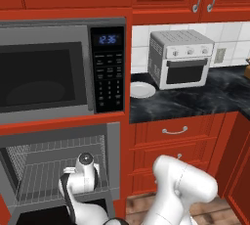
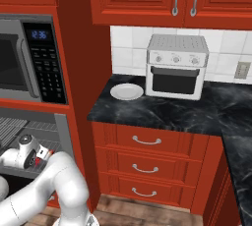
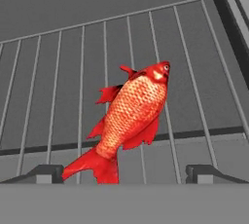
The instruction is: Take the fish from the oven and place it on the plate on the counter.
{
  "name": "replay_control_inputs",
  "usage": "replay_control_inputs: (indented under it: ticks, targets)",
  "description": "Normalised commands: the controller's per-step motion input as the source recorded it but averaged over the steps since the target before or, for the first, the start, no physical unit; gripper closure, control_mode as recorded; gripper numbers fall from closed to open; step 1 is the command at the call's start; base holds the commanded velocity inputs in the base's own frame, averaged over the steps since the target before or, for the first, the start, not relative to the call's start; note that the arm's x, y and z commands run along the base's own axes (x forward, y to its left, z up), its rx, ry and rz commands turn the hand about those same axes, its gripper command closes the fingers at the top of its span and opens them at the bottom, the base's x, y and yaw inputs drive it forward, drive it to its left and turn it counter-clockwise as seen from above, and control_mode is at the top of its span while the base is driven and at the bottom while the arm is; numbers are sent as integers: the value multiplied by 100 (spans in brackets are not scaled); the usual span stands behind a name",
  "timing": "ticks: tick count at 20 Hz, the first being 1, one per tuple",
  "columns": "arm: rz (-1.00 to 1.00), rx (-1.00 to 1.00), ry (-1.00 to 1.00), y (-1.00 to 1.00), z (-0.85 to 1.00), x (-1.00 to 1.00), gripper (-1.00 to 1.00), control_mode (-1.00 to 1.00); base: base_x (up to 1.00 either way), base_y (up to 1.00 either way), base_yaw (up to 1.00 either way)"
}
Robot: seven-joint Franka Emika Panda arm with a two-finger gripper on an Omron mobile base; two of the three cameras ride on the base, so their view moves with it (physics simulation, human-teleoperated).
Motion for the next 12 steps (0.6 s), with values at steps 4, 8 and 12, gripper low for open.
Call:
replay_control_inputs:
  ticks: [4, 8, 12]
  targets:
    - [0, 0, 1, 0, 0, 42, -100, -100, 0, 0, 0]
    - [0, 0, 0, 0, -1, 41, -100, -100, 0, 0, 0]
    - [0, 0, 0, 0, -12, 29, -100, -100, 0, 0, 0]
